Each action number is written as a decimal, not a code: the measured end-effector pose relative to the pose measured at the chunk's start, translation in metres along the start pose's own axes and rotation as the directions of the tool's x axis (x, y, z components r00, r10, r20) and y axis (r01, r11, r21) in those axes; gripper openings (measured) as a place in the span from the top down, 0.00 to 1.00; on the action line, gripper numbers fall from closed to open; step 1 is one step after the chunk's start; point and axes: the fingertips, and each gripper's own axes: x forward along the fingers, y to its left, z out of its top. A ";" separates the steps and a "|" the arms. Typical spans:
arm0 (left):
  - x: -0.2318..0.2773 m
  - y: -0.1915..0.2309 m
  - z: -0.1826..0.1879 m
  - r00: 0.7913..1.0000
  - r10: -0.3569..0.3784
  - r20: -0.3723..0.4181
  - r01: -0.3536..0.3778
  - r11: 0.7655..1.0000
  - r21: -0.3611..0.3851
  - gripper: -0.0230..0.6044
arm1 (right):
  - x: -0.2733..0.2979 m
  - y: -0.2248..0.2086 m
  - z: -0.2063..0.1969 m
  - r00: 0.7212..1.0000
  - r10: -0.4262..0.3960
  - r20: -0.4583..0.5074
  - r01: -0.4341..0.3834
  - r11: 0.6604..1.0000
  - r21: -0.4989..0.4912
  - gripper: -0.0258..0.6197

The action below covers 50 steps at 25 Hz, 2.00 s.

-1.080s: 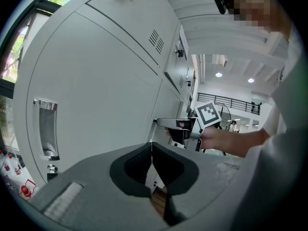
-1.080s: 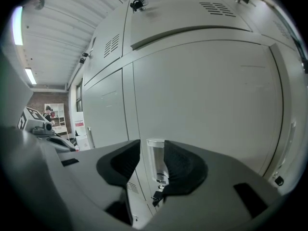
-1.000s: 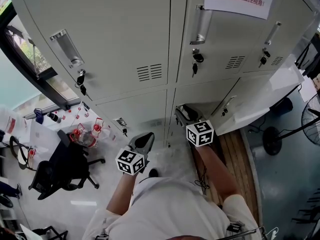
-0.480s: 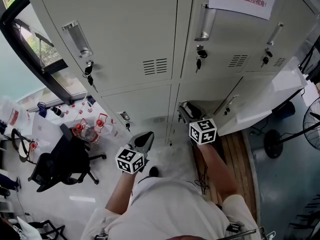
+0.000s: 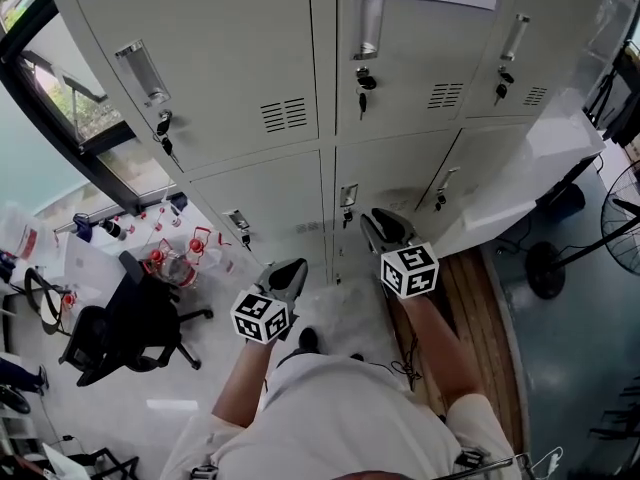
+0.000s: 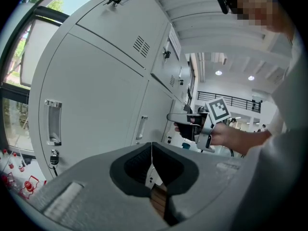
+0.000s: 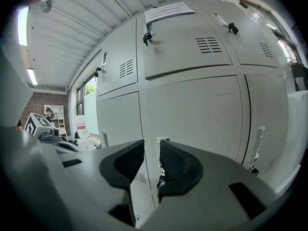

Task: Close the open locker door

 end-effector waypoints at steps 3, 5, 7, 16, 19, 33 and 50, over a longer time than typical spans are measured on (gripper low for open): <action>-0.003 -0.010 -0.003 1.000 0.005 0.003 -0.005 1.000 -0.002 0.94 | -0.021 0.004 -0.003 1.000 -0.003 0.001 0.003 1.000 -0.010 0.82; -0.005 -0.016 -0.006 1.000 0.012 0.008 -0.012 1.000 -0.004 0.94 | -0.034 0.006 -0.008 1.000 -0.002 -0.001 0.002 1.000 -0.020 0.83; -0.008 -0.020 -0.008 1.000 0.021 0.012 -0.021 1.000 -0.007 0.94 | -0.044 0.007 -0.014 1.000 -0.005 -0.002 0.005 1.000 -0.029 0.85; -0.023 -0.033 -0.011 0.999 0.023 0.028 -0.023 1.000 -0.008 0.94 | -0.070 0.019 -0.035 1.000 -0.030 0.003 0.030 1.000 -0.006 0.90; -0.028 -0.033 -0.013 1.000 0.006 0.028 -0.006 1.000 -0.014 0.94 | -0.076 0.027 -0.035 0.999 -0.052 0.017 0.052 0.999 0.010 0.91; -0.043 -0.027 0.012 0.993 -0.116 0.037 0.114 0.992 0.050 0.94 | -0.103 0.058 -0.017 0.989 -0.143 0.047 0.143 0.990 -0.007 0.96; -0.050 -0.018 0.017 0.991 -0.129 0.035 0.127 0.990 0.053 0.94 | -0.103 0.068 -0.011 0.987 -0.150 0.063 0.148 0.988 0.032 0.96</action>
